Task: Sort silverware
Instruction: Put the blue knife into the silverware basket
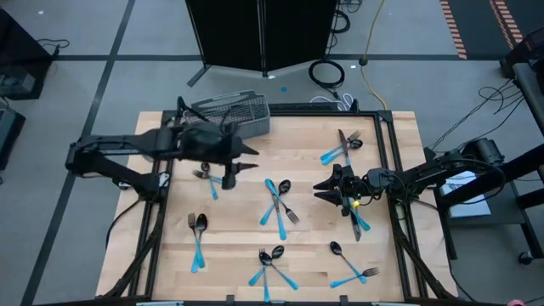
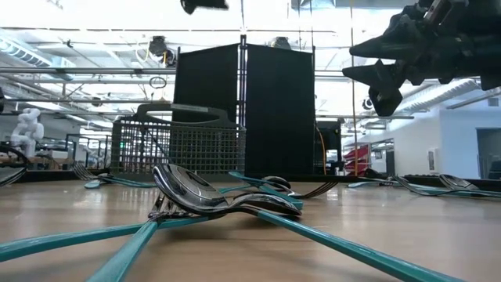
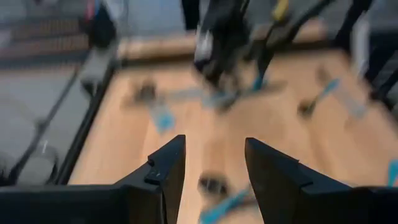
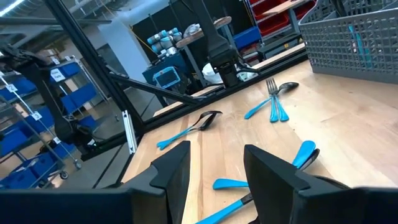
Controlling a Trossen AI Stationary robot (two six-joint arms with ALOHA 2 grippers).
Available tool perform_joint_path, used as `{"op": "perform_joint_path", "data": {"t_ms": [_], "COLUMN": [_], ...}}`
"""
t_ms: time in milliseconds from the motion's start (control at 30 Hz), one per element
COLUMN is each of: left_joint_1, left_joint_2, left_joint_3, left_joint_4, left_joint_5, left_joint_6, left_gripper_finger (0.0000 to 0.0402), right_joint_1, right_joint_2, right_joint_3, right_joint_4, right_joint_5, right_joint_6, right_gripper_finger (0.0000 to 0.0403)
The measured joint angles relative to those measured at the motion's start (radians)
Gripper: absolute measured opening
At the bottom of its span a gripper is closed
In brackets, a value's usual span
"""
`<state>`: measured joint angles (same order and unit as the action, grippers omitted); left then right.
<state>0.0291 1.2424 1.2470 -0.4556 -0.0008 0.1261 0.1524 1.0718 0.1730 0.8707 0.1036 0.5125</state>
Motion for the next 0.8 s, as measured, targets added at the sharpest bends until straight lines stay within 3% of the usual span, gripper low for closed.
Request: {"op": "perform_joint_path", "data": {"t_ms": [233, 467, 633, 800], "left_joint_1": [-0.178, -0.31, -0.313, -0.282], "left_joint_2": [-0.031, -0.031, -0.02, 0.036], "left_joint_3": [-0.262, -0.605, -0.78, -0.829], "left_joint_4": [0.449, 1.005, 1.337, 1.454], "left_joint_5": [-0.006, -0.189, -0.243, -0.164], "left_joint_6": [-0.042, -0.041, 0.021, 0.072], "left_gripper_finger": [0.016, 0.016, 0.016, 0.016], "right_joint_1": [0.0, 0.007, 0.006, 0.006], "right_joint_2": [0.0, 0.0, 0.001, 0.0], "right_joint_3": [0.0, 0.0, 0.0, 0.0], "right_joint_4": [-0.004, -0.09, -0.114, -0.112], "right_joint_5": [0.0, 0.003, 0.016, 0.123], "right_joint_6": [0.0, 0.07, 0.071, 0.079], "right_gripper_finger": [0.0144, 0.0144, 0.0144, 0.0144]}}
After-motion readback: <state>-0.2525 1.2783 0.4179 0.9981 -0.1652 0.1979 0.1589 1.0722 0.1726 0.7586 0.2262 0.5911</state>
